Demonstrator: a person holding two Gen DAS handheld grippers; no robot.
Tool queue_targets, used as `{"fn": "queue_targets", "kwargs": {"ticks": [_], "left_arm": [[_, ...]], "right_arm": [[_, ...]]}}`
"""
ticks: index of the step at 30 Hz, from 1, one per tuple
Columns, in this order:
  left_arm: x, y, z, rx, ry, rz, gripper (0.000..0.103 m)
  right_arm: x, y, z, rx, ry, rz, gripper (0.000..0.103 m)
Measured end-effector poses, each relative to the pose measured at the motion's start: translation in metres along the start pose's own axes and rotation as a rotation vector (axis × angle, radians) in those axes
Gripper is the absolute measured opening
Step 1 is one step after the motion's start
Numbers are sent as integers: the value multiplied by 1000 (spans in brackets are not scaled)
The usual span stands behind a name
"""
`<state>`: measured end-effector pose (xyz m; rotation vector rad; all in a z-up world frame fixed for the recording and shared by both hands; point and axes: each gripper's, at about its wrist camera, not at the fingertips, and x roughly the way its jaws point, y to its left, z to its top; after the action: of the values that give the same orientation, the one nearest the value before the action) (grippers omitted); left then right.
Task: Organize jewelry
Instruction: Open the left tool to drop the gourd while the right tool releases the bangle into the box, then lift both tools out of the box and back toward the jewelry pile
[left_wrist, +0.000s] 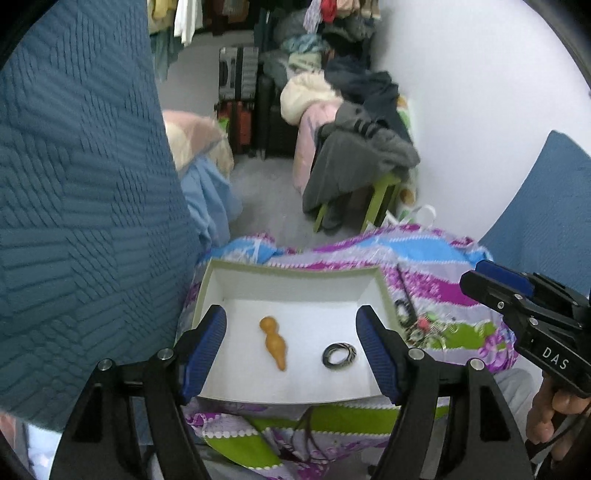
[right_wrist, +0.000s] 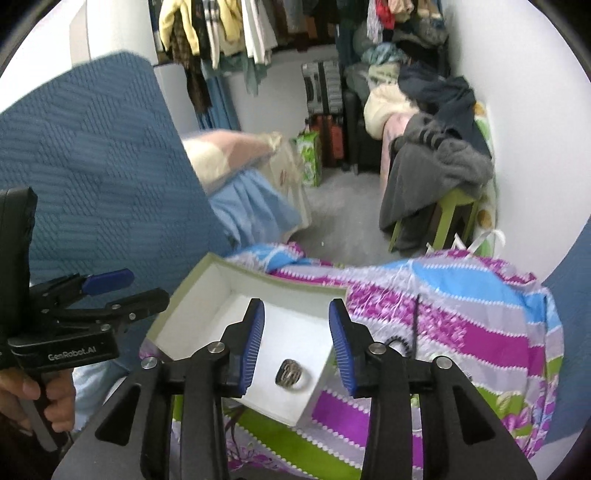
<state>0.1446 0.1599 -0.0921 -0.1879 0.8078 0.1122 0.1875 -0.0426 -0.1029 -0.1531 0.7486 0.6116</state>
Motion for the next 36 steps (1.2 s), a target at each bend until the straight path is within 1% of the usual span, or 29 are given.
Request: {"fn": "queue_targets", "kwargs": {"ticks": [4, 10, 18, 25, 27, 31, 36], "left_arm": [[-19, -17, 6, 2, -39, -7, 73], [-39, -40, 8, -17, -76, -21, 73], [-48, -67, -2, -53, -108, -58, 73], [-41, -92, -18, -71, -125, -86, 73], [-34, -100, -24, -70, -122, -104, 73], [-19, -116, -35, -49, -99, -134, 71], [2, -136, -52, -22, -63, -172, 71]], "right_arm": [[-24, -10, 5, -4, -45, -3, 34], [-44, -25, 3, -6, -78, -20, 34], [-61, -51, -10, -9, -103, -48, 34], [-68, -75, -30, -9, -111, -86, 34], [-68, -84, -38, -4, -117, -95, 34], [-63, -101, -57, 13, -119, -126, 34], [-51, -131, -89, 59, -91, -169, 34]]}}
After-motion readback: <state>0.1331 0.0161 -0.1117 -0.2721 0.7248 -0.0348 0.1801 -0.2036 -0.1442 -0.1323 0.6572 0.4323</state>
